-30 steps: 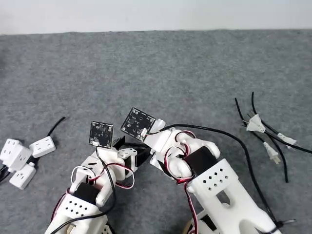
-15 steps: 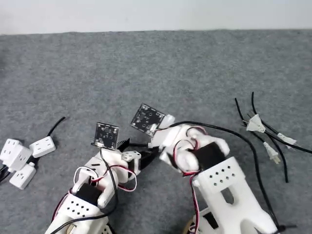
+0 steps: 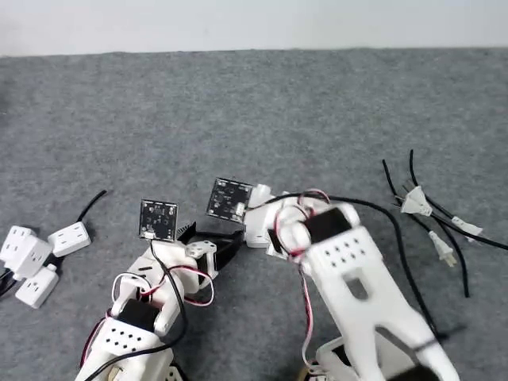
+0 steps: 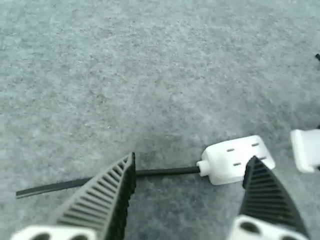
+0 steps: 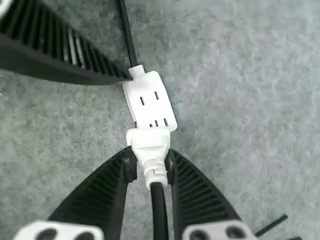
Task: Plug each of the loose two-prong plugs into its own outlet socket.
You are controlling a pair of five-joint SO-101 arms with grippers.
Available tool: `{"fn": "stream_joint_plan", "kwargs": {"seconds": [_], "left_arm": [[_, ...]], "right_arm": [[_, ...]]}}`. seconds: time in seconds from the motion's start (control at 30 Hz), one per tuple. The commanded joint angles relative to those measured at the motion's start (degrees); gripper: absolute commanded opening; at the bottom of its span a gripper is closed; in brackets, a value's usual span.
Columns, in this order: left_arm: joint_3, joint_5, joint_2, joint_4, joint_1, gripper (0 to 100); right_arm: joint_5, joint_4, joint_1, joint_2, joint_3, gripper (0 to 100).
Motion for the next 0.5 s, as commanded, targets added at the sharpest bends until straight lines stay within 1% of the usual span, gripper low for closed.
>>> {"fn": "stream_joint_plan", "kwargs": {"seconds": [0.0, 0.07, 0.13, 0.3, 0.47], "left_arm": [[-0.31, -7.12, -0.44, -1.49, -0.18, 33], [0.13, -11.69, -0.44, -1.49, -0.18, 33], [0.22, -14.07, -0.44, -1.49, -0.18, 33], [0.22, -14.24, -0.44, -1.58, -0.18, 33], [0.22, -14.24, -0.44, -1.58, -0.18, 33]], "right_arm": [[4.31, 1.98, 0.48, 6.29, -9.85, 0.8], [6.68, 5.49, 0.48, 10.15, -15.12, 0.8], [9.05, 9.45, 0.66, 14.02, -20.13, 0.8], [13.71, 16.92, 1.89, 21.76, -28.84, 0.8], [16.53, 18.68, 2.15, 26.07, -31.3, 0.8]]}}
